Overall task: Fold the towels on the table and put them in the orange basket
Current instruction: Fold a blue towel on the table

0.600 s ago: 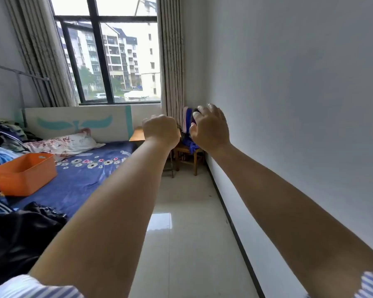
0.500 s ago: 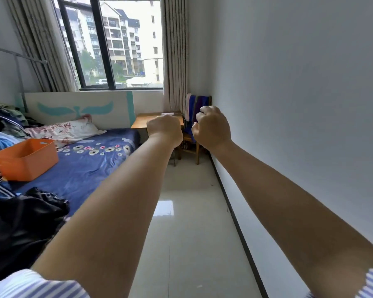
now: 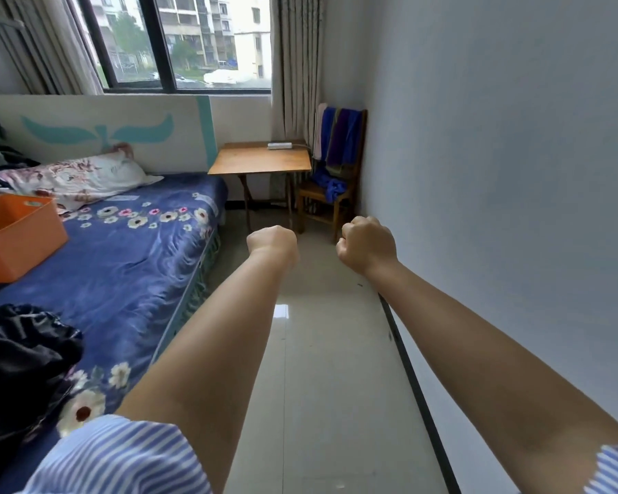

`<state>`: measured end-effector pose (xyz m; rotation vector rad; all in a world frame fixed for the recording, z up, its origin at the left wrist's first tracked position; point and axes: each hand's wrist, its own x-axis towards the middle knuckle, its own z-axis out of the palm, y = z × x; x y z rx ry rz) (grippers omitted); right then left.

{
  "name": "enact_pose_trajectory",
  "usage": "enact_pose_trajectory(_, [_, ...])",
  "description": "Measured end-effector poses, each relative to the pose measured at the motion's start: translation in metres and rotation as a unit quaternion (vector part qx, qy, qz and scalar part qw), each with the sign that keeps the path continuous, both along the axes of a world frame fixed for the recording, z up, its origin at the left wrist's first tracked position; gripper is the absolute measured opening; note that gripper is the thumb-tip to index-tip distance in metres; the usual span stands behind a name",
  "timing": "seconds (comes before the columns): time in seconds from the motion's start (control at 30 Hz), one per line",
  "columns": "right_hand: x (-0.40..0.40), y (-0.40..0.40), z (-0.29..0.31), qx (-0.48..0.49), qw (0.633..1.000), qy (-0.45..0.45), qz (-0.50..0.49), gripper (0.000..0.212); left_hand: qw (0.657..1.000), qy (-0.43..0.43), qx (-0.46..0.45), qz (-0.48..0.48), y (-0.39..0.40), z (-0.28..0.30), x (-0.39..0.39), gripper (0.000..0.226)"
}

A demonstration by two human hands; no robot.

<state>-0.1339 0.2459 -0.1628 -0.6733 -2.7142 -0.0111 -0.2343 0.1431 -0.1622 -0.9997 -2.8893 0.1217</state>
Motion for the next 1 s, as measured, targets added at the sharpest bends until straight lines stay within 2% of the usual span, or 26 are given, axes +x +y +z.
enact_pose_trajectory(0.37, [-0.183, 0.163, -0.01, -0.041, 0.998, -0.031, -0.036, 0.028, 0.999, -0.021, 0.016, -0.039, 0.158, 0.004, -0.199, 0.023])
enact_pose_trajectory(0.67, [-0.339, 0.351, -0.016, -0.036, 0.998, -0.041, -0.034, 0.024, 0.998, -0.047, 0.013, -0.038, 0.332, 0.004, -0.354, 0.02])
enact_pose_trajectory(0.77, [-0.395, 0.418, -0.006, -0.043, 0.998, -0.021, -0.036, 0.016, 0.998, -0.042, 0.021, -0.039, 0.392, 0.017, -0.41, 0.022])
enact_pose_trajectory(1.0, [-0.518, 0.54, -0.002, -0.043, 0.999, -0.001, -0.029, 0.022, 0.998, -0.035, 0.047, -0.027, 0.508, 0.022, -0.537, 0.025])
